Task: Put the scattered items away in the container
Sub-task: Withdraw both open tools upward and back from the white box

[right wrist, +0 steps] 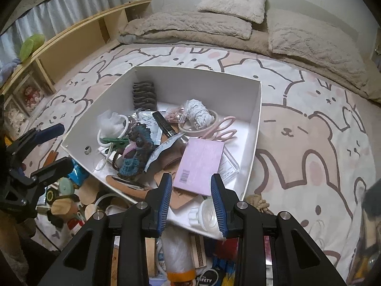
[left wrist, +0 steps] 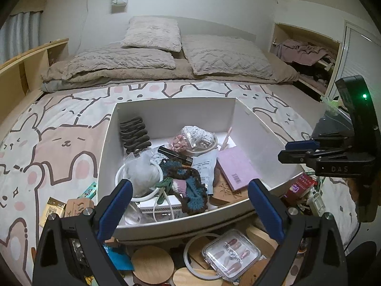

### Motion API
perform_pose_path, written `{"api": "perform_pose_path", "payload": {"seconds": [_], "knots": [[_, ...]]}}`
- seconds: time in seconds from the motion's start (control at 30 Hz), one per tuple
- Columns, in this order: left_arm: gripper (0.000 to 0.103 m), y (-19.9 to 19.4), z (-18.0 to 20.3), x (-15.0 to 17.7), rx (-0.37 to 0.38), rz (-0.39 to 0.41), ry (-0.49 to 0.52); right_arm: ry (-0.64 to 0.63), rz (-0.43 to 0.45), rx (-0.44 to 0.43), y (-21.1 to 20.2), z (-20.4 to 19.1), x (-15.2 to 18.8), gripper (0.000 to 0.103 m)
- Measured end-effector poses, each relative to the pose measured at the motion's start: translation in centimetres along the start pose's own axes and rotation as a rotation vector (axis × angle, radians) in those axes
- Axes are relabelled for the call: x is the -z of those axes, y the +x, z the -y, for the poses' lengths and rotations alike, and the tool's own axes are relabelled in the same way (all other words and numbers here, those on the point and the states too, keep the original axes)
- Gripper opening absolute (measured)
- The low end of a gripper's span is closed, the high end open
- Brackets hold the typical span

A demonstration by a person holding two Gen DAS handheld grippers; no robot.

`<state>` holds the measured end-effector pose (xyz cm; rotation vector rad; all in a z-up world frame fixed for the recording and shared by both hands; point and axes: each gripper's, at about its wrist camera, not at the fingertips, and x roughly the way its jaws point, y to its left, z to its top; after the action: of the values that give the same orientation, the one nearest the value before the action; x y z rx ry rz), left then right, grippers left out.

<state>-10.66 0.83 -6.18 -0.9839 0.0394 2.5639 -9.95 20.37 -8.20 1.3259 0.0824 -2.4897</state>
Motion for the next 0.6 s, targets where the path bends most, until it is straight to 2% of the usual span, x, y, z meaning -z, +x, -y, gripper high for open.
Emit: {"api": "perform_pose_path", "payload": {"seconds": [0.3, 0.6], "knots": [[0.098, -1.3, 0.8, 0.1, 0.012, 0.015, 0.007, 0.010, 0.017, -0.015, -1.1, -0.3, 0.7, 0.034], [0.098, -3.0, 1.2, 0.0, -0.009, 0.045, 0.022, -0.010, 0.126, -0.055, -4.0, -1.9, 1.3, 0.034]]}}
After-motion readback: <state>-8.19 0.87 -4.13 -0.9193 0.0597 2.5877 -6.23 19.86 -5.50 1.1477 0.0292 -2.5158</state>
